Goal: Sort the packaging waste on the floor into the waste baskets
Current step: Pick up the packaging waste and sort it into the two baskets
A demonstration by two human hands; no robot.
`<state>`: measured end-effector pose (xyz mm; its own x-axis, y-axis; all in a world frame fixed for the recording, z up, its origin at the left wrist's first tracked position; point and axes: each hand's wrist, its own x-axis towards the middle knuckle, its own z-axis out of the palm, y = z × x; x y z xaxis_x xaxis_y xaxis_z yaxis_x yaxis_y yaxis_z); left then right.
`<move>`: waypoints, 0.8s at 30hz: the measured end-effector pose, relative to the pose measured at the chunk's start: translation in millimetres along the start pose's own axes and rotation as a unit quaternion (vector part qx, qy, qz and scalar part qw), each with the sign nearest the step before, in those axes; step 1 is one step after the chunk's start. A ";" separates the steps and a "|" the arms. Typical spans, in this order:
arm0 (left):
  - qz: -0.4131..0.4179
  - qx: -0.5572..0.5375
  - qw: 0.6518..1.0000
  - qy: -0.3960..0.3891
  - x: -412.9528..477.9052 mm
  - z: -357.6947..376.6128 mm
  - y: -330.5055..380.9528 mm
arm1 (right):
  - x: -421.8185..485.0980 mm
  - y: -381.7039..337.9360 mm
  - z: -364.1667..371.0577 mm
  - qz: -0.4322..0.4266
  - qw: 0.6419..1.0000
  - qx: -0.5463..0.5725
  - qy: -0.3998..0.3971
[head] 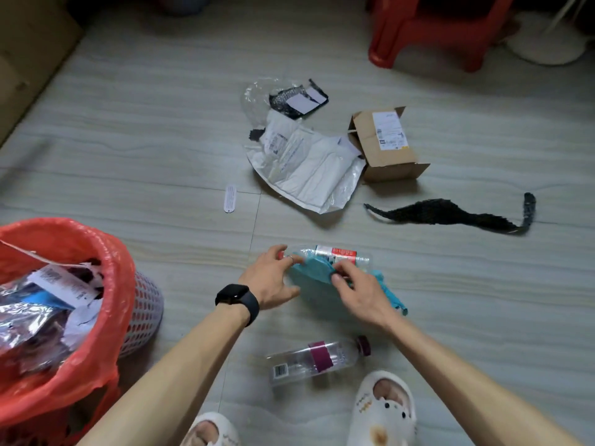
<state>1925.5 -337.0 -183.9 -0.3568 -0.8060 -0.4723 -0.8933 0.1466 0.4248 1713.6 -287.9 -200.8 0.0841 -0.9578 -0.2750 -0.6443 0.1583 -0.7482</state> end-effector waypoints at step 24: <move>-0.128 -0.202 0.958 0.160 -118.9 -131.7 41.6 | -88.7 -82.0 -75.3 -0.079 0.992 -0.006 0.102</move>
<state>1966.7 -310.6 -8.4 0.0191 -0.9298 -0.3674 -0.7394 -0.2605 0.6208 1701.8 -234.0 -69.5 0.0291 -0.9992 -0.0266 -0.6440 0.0016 -0.7650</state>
